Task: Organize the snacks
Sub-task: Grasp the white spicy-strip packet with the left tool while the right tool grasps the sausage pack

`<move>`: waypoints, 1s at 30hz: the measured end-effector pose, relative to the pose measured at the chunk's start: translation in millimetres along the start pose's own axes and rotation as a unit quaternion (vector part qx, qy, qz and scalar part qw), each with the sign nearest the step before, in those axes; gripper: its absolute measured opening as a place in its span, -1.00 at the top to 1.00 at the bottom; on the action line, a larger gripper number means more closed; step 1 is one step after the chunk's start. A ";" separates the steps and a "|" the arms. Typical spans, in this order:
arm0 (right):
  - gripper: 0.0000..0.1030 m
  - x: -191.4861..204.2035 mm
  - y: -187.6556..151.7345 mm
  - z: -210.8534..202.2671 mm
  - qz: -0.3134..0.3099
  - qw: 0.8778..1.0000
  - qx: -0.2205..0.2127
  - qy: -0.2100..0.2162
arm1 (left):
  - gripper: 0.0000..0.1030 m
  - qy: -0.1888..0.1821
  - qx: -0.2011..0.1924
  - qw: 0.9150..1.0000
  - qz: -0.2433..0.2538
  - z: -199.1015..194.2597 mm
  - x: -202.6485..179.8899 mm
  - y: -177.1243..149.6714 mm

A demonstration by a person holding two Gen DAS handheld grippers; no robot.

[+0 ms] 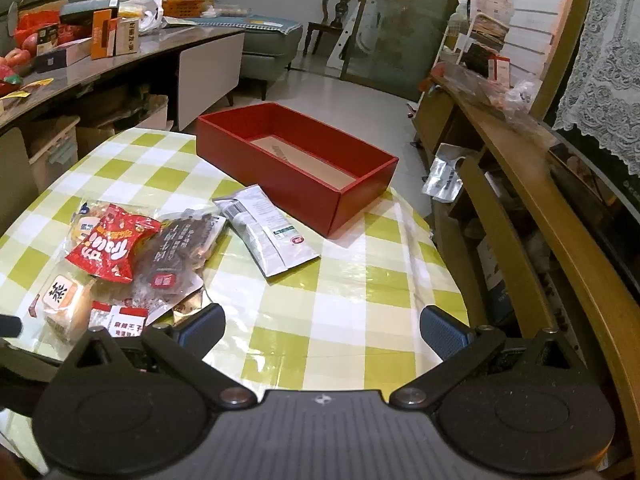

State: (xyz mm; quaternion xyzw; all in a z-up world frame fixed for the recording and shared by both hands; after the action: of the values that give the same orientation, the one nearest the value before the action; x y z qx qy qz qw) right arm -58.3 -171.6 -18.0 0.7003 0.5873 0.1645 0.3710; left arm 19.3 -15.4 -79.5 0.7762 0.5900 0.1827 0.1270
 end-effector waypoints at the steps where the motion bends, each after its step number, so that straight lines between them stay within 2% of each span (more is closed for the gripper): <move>1: -1.00 0.1 -0.2 0.0 0.000 1.000 0.001 0.002 | -0.87 -0.003 0.006 1.000 -0.002 2.3 -0.5 -0.1; 6: -1.00 1.4 -1.4 1.3 -0.005 1.000 0.006 0.006 | -0.82 -0.001 0.026 1.000 -0.008 12.2 -2.6 -2.0; 13: -1.00 4.6 -5.9 9.3 -0.015 1.000 0.028 0.001 | -0.81 -0.002 0.028 1.000 -0.005 13.8 -7.7 -1.5; 21: -1.00 3.6 -12.4 19.5 -0.020 0.998 0.057 -0.005 | -0.91 -0.003 0.032 0.999 -0.013 18.2 -5.8 -1.5; 27: -1.00 2.6 -13.1 20.4 -0.017 0.998 0.061 0.000 | -0.94 -0.021 0.046 0.997 -0.056 24.0 -1.4 0.7; 30: -1.00 3.4 -13.7 21.0 -0.019 0.998 0.062 0.001 | -0.89 -0.034 0.056 0.996 -0.056 27.8 -7.4 0.4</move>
State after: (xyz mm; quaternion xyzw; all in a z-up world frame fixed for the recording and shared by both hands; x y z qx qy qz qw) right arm -53.0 -174.8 -42.6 0.7105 0.6101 0.1213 0.3292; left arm 30.0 -22.1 -105.4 0.7533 0.6374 0.1155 0.1139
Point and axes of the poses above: each gripper's, at about its wrist camera, not at the fingertips, and z roughly the way its jaws point, x to its left, y to its top, the point moved 3 cm from there along z, roughly the way its jaws point, and after that the axes turned 2 degrees about -y, right-handed, at the moved point
